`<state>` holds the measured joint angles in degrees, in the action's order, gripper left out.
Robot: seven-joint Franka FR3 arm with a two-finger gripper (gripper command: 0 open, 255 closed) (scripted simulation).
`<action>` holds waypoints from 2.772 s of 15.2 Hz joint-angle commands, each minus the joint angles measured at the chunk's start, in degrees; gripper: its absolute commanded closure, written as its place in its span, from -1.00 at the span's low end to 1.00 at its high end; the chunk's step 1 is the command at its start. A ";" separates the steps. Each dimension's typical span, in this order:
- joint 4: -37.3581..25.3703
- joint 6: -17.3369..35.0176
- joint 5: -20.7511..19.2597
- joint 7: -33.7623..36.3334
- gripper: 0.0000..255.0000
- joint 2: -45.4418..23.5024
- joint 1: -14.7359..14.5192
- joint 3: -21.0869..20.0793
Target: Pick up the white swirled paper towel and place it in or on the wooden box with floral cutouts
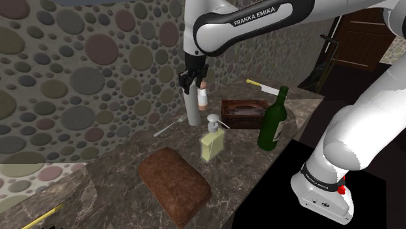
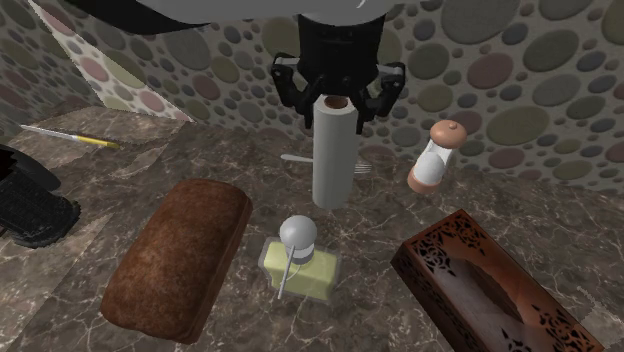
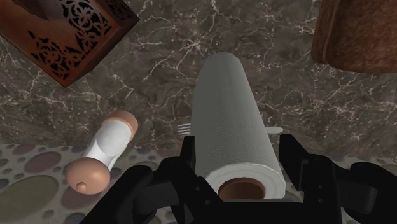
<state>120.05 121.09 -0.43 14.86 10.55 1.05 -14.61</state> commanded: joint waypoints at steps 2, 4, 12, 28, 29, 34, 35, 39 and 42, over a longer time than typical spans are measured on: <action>-2.03 -2.42 0.13 -0.24 1.00 0.38 0.03 0.13; -3.42 -3.96 0.18 -0.34 1.00 0.53 0.05 0.18; -9.01 -9.67 0.25 -0.59 1.00 0.66 0.12 0.31; -1.23 -19.06 1.35 -21.15 1.00 17.80 5.71 15.16; -1.32 -19.76 1.11 -22.40 1.00 18.40 6.09 16.15; -2.75 -23.30 -0.28 -28.73 1.00 20.44 7.93 21.21; -3.23 -24.00 -0.58 -30.01 1.00 20.67 8.28 22.24; -2.45 -24.02 -1.32 -32.73 1.00 21.47 9.06 24.48; 0.47 -21.82 -1.45 -32.76 1.00 22.19 9.17 24.53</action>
<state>119.34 98.49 -1.85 -17.99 32.34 10.19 10.01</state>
